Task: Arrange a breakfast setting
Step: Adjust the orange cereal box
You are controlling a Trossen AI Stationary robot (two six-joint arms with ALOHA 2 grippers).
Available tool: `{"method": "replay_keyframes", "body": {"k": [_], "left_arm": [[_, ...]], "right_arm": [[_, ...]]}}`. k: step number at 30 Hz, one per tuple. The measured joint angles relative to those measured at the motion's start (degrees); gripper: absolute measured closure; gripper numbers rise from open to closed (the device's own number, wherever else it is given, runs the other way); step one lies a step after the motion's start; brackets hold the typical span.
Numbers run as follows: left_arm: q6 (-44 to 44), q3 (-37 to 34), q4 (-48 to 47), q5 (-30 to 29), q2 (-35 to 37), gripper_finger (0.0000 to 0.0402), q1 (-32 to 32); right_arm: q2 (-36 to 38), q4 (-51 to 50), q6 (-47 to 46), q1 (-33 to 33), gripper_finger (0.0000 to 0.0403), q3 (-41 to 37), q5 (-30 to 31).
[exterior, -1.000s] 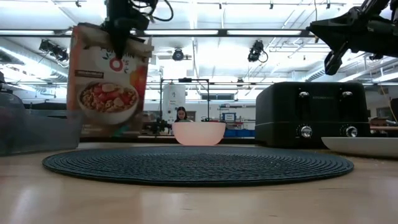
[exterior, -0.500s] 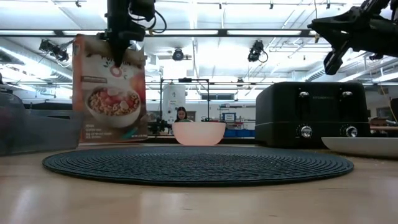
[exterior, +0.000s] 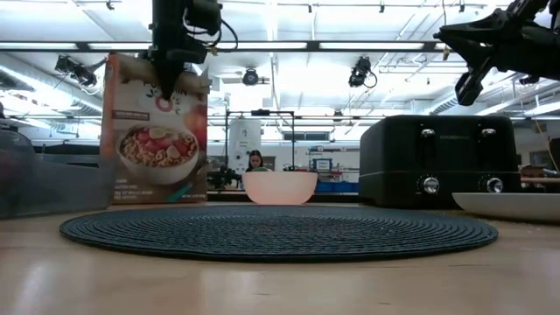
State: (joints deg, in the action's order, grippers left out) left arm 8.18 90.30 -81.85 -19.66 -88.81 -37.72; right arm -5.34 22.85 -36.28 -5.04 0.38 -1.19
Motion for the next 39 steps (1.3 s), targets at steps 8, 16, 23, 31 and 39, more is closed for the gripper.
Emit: {"method": "replay_keyframes", "body": {"k": [8, 16, 23, 31, 39], "left_arm": [[0.5, 2.6, -2.5, 3.1, 0.0, 0.0319, 0.9], [0.6, 9.3, -4.7, 7.0, 0.0, 0.0222, 0.9], [0.7, 11.7, -5.6, 10.1, 0.0, 0.0203, 1.2], [0.8, 13.3, -5.9, 10.2, 0.1, 0.0203, 1.2], [1.8, 13.3, -5.5, 12.9, 0.1, 0.0198, 1.2]], "right_arm": [[0.0, 0.0, 0.3, 0.0, 0.0368, 0.0, 0.0], [0.0, 0.0, 0.4, 0.0, 0.0368, 0.0, 0.0], [0.0, 0.0, 0.4, 0.0, 0.0368, 0.0, 0.0], [0.0, 0.0, 0.4, 0.0, 0.0368, 0.0, 0.0], [0.0, 0.0, 0.4, 0.0, 0.0368, 0.0, 0.0]]}}
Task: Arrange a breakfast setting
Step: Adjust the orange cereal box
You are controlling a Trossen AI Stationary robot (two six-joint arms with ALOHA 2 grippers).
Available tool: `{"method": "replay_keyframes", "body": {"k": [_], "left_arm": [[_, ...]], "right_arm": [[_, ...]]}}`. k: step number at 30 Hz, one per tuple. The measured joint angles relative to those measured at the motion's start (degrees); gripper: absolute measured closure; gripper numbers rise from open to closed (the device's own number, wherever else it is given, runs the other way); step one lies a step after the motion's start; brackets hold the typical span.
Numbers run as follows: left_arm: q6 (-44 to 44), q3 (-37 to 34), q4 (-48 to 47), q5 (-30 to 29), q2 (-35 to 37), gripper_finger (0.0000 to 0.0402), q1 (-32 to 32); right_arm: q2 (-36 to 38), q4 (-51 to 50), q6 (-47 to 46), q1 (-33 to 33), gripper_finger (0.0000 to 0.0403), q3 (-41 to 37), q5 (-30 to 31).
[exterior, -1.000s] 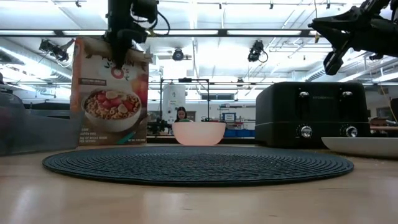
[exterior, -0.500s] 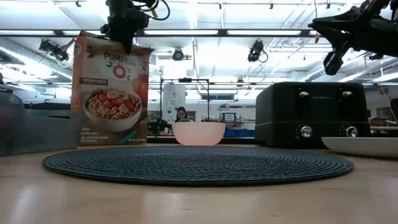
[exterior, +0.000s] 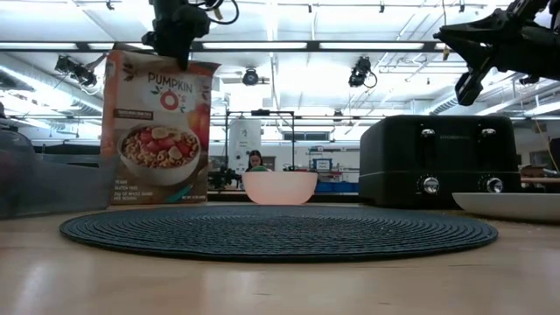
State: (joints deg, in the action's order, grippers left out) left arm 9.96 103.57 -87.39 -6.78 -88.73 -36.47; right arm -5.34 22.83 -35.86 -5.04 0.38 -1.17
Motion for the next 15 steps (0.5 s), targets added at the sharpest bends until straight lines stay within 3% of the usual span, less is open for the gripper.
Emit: {"method": "replay_keyframes", "body": {"k": [4, 10, 15], "left_arm": [[0.0, 0.0, 0.1, 3.9, 0.0, 0.0168, -0.4], [0.3, 0.0, 0.2, 4.1, 0.0, 0.0089, -1.4], [0.4, 0.0, 0.2, 4.1, 0.1, 0.0066, -0.9]], "right_arm": [[0.0, 0.0, 0.0, 0.0, 0.0368, 0.0, 0.0], [0.0, 0.0, 0.0, 0.0, 0.0368, 0.0, 0.0], [0.0, 0.0, 0.0, 0.0, 0.0368, 0.0, 0.0]]}}
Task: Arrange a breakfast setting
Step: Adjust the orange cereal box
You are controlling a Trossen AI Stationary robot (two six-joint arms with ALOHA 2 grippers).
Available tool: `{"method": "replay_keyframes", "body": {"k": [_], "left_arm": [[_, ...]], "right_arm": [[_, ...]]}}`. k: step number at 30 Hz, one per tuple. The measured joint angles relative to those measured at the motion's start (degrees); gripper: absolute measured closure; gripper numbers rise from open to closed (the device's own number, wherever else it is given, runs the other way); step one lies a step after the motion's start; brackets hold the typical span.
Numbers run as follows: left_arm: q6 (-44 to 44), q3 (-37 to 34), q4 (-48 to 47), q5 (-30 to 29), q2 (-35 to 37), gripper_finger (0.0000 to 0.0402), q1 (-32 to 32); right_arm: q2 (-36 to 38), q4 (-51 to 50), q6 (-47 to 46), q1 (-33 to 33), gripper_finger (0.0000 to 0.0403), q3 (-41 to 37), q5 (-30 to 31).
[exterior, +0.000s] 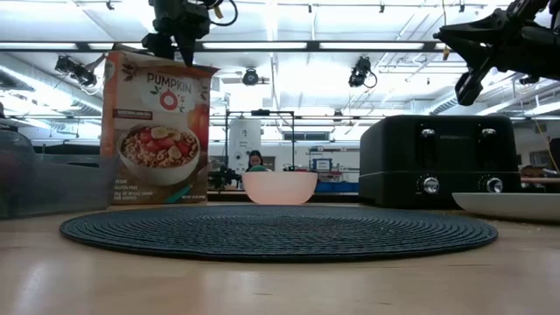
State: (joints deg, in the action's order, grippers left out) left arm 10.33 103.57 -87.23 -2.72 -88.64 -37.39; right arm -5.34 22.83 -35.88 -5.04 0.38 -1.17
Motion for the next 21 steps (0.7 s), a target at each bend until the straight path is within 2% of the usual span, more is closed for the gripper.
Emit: {"method": "replay_keyframes", "body": {"k": [7, 21], "left_arm": [[0.6, 0.0, 0.2, -0.4, 0.8, 0.0065, 0.9], [0.6, 0.0, 3.3, -7.5, 4.2, 0.0065, 2.4]], "right_arm": [[0.0, 0.0, 0.0, 0.0, 0.0368, 0.0, 0.0], [0.0, 0.0, 0.0, 0.0, 0.0368, 0.0, 0.1]]}}
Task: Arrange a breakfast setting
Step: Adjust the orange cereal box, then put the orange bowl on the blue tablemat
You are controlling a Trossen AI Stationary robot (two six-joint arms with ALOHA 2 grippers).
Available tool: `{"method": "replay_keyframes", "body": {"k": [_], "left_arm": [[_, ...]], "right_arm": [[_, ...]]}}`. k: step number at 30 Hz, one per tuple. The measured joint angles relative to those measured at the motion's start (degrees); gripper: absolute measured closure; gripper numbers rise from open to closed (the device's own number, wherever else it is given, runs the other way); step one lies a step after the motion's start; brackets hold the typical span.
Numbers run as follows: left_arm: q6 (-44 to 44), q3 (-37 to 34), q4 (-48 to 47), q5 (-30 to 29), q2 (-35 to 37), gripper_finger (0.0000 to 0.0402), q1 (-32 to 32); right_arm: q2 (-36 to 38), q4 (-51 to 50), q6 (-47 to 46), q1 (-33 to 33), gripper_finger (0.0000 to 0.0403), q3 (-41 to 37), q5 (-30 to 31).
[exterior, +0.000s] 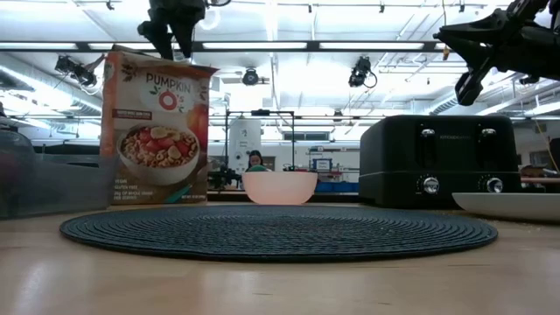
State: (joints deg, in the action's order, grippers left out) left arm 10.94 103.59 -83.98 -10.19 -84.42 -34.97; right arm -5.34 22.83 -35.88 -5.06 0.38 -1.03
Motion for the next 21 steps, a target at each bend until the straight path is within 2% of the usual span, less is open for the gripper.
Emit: {"method": "replay_keyframes", "body": {"k": [4, 8, 13, 17, 21], "left_arm": [[0.0, 1.7, 2.4, -1.3, 0.9, 0.0065, 1.2], [-0.2, 10.4, 4.4, -5.9, 1.0, 0.0065, 1.9], [-3.5, 19.0, 15.2, -6.3, 1.1, 0.0065, 4.1], [-9.0, 18.7, 23.9, -1.8, 1.0, 0.0065, 7.8], [-12.1, 12.9, 32.8, -1.3, -1.1, 0.0065, 12.2]], "right_arm": [[0.0, 0.0, 0.0, 0.0, 0.0368, 0.0, 0.1], [0.0, 0.0, 0.0, 0.0, 0.0368, 0.0, 0.1], [0.0, 0.0, 0.0, 0.0, 0.0368, 0.0, 0.1], [0.0, 0.0, 0.0, 0.0, 0.0368, 0.0, 0.1], [0.0, 0.2, 0.0, 0.0, 0.0368, 0.0, 0.1]]}}
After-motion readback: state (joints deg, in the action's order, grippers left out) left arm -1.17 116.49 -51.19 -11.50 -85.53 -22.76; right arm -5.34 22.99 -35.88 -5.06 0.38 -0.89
